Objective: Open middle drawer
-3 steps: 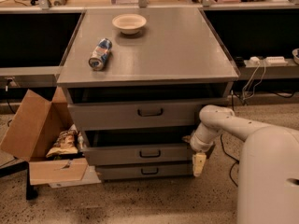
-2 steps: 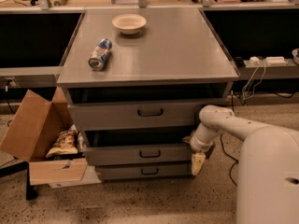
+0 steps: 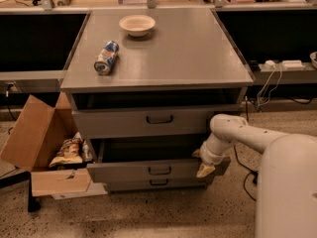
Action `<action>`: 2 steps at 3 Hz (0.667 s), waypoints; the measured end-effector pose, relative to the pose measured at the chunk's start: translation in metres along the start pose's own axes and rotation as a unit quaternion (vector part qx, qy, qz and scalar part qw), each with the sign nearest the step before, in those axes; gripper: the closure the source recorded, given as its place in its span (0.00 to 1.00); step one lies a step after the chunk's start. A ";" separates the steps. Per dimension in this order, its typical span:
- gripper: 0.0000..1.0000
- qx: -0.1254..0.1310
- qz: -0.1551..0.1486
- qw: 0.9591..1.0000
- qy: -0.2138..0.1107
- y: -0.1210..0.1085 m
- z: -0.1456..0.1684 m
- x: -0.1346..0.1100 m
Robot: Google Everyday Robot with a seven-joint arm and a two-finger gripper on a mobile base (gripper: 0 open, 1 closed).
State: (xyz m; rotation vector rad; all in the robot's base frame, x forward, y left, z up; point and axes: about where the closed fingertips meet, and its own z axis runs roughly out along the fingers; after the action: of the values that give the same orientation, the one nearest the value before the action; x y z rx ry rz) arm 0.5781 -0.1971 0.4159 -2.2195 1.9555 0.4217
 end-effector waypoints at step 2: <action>1.00 -0.004 -0.006 1.000 -0.008 0.018 -0.003 -0.007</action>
Offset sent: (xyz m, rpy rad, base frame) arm -0.0668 0.0093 0.0266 0.0567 0.0101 0.0429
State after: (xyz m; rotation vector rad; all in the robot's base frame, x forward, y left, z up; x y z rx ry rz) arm 0.5602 -0.1936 0.4223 -2.2244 1.9350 0.4440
